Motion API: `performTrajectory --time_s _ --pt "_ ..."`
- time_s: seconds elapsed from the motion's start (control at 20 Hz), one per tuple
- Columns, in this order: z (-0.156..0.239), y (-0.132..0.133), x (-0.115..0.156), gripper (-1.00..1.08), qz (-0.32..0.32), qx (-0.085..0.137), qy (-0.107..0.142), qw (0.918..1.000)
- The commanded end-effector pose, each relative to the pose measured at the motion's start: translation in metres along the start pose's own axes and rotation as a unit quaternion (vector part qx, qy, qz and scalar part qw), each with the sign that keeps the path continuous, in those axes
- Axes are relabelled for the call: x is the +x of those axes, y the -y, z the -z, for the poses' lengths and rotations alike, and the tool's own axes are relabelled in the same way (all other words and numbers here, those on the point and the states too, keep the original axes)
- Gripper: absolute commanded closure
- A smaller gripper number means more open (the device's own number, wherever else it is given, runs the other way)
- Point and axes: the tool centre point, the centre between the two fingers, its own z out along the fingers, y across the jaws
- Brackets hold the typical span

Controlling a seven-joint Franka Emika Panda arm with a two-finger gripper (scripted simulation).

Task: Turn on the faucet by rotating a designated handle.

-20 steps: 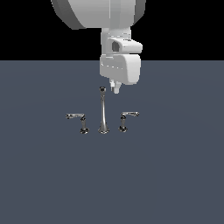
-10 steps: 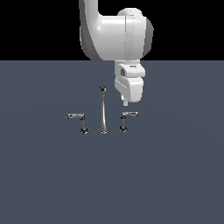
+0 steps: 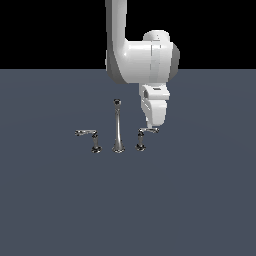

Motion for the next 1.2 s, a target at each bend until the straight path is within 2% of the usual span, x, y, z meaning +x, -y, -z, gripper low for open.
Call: performTrajectory --time_s 0.0,0.35,1.0,1.15 --pt "-0.004 0.002 0.004 1.08 -0.008 0.001 0.000 1.0000" --pt "-0.005 0.003 0.005 1.08 -0.011 0.000 0.000 0.9999" --pt "-0.005 -0.040 0.023 1.08 -0.011 0.001 0.001 0.9999" --pt "-0.004 -0.034 0.016 1.08 -0.007 0.006 0.001 1.0000"
